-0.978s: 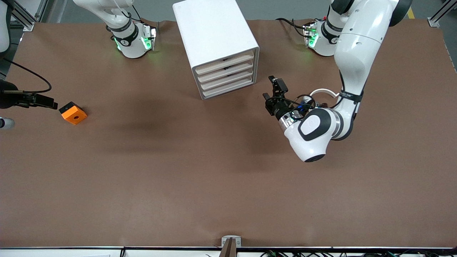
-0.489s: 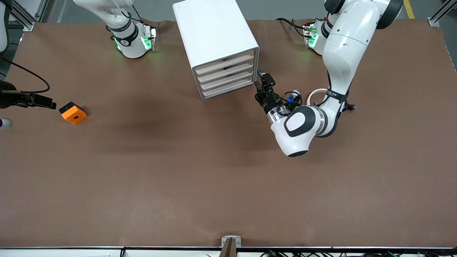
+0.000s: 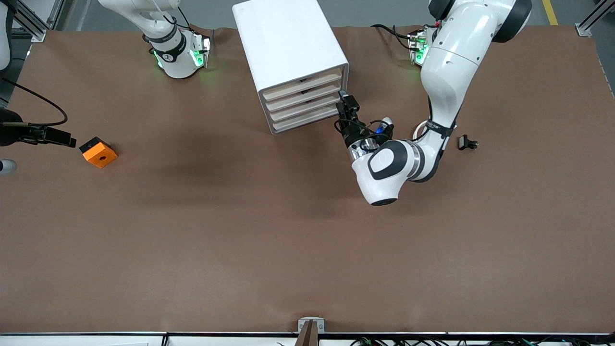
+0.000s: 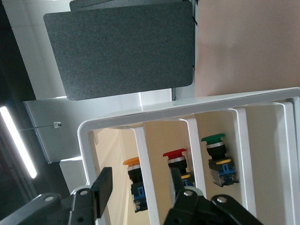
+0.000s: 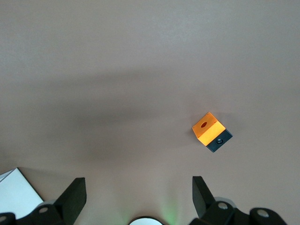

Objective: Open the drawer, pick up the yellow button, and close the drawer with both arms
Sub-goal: 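Grasp the drawer front with the left gripper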

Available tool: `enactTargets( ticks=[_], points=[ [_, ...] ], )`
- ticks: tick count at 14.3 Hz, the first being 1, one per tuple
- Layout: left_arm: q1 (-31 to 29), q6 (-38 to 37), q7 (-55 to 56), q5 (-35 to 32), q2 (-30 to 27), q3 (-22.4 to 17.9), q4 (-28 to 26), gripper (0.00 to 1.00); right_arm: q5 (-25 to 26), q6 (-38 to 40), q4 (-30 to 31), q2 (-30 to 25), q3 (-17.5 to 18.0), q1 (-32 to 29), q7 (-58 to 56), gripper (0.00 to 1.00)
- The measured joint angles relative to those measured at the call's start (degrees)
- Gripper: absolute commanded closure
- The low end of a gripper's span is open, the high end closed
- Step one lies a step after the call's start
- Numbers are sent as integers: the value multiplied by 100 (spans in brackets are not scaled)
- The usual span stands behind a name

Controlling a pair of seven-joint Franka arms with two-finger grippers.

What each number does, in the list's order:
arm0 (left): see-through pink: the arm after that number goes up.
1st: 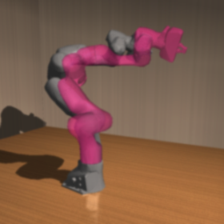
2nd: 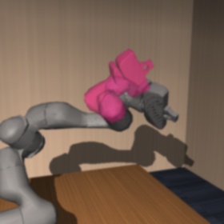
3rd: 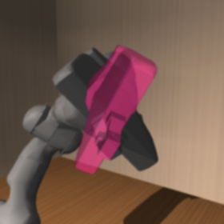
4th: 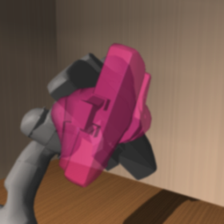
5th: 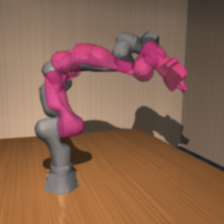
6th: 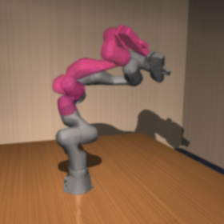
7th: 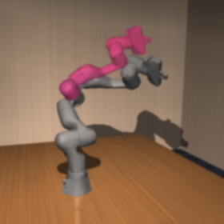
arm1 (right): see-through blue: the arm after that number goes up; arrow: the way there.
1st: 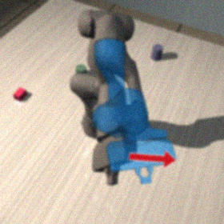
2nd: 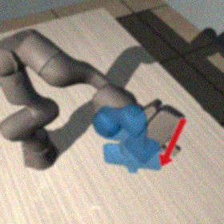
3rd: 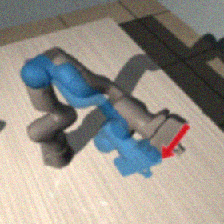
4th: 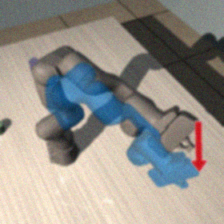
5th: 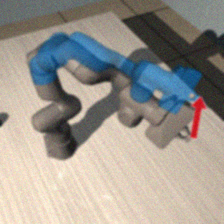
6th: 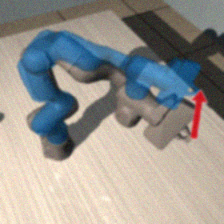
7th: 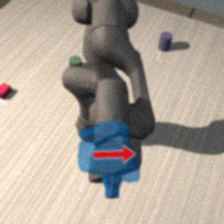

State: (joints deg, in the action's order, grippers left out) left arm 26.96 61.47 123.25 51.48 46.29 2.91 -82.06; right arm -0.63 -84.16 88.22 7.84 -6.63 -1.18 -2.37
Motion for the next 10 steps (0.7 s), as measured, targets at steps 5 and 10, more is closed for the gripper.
enactTargets(
  ticks=[5, 10],
  points=[
    [279, -17, 11, 58, 4, 1, -138, 49, -2, 0, 0, 0, 11, 1, 9, 0],
    [488, -30, 23, 87, 4, 2, -330, 52, -4, 1, 0, 0, 14, 1, 14, 0]
  ],
)
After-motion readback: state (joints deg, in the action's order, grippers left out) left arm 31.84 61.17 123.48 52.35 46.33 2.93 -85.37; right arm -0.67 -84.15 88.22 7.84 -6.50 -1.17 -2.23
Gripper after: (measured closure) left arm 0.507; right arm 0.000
